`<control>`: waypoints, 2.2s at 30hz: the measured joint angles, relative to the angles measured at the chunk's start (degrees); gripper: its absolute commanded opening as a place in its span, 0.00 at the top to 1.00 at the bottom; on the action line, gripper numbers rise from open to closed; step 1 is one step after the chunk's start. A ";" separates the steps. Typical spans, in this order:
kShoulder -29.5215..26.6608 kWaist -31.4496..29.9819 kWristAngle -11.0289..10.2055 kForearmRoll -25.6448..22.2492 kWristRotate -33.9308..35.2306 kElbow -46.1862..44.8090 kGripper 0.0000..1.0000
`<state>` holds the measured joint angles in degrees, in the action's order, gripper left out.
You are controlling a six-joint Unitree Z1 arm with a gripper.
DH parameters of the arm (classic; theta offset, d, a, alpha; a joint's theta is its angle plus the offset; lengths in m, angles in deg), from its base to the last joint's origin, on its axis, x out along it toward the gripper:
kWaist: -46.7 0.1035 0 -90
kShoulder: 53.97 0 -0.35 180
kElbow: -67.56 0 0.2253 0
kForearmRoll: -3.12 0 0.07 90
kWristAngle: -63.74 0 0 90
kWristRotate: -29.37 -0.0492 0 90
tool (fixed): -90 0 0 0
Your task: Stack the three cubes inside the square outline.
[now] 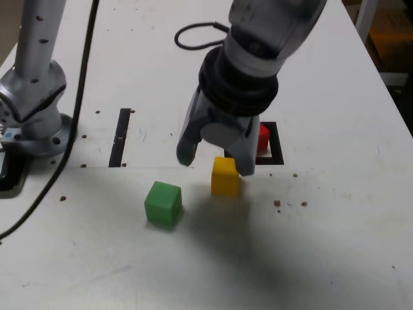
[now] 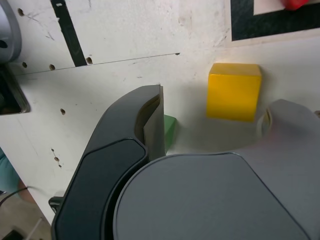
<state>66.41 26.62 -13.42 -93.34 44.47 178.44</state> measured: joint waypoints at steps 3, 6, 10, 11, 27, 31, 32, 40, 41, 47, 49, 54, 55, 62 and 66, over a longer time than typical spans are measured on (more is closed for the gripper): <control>0.00 0.00 0.51 1.80 -0.27 -1.97 0.19; -0.02 0.00 0.83 3.60 -0.94 -3.55 0.13; -0.02 0.00 -0.37 7.46 -2.09 -4.24 0.02; -0.01 0.00 -0.73 8.14 -2.20 -4.13 0.01; 0.40 2.22 -2.07 10.59 -3.50 -7.42 0.05; 0.36 2.22 -2.05 10.55 -3.50 -7.41 0.06; 0.35 2.22 -1.99 10.53 -3.50 -7.41 0.06; 0.57 2.42 -1.53 11.26 -4.02 -7.41 0.09; 0.87 2.64 -1.41 11.28 -4.51 -7.40 0.09; 2.98 4.31 -1.00 11.38 -7.00 -7.26 0.11; 3.42 4.80 -0.99 11.38 -7.32 -7.25 0.12; 3.62 5.67 -0.99 11.36 -7.94 -7.15 0.16; 3.62 5.69 -0.97 11.34 -7.96 -7.15 0.20; 3.62 5.81 -0.31 11.27 -8.00 -7.25 0.39; 3.62 5.81 -0.12 11.53 -8.00 -7.32 0.45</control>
<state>70.02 32.43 -13.54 -81.80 36.47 171.12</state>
